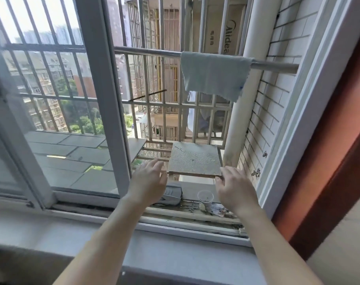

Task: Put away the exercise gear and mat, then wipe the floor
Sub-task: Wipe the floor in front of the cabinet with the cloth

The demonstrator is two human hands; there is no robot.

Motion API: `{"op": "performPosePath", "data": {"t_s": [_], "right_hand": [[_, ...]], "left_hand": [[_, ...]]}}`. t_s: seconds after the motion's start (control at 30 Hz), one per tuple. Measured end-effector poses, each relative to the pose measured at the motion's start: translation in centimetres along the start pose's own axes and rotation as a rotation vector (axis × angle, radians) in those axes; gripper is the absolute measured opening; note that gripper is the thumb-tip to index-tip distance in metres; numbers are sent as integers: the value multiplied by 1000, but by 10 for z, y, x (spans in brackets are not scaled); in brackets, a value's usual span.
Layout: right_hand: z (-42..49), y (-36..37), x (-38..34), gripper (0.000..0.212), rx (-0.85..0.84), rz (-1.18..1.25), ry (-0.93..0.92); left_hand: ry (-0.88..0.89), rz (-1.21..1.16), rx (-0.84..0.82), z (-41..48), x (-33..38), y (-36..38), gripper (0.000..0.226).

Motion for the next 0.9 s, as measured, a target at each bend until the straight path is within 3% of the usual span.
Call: {"op": "performPosePath", "data": {"t_s": [0.23,0.47,0.63,0.73,0.83,0.9], "right_hand": [[-17,4,-1,34,-35,45,-33],[-28,9,-29,41,-76,7,-78],[-36,20,-67,41,-91,23,-112],[-44,33,-95,41,-101,20,-127],[-54,51,-125,36,-135,53,-147],[-63,62,-147,32,-144,68,-161]], "left_hand": [[-76,-22,-6,-39,-7,6,46],[-152,-74,-9,-70,-33,2,42],[-193,-71,-5,-99,-60,-13,36],[-186,-83,25,-124,-81,-22,50],[-223,-107,45,-149,-110,-26,35],[-236,-106,61,-166,-129,-28,37]]}}
Point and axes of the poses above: each hand's wrist, its own z-axis towards the middle knuckle, its own y-axis out of the palm, x = y × z, the point moved 6 cm from there along z, towards the middle knuckle, and after that the axes turned 12 degrees about -x, right-handed, at the moved point
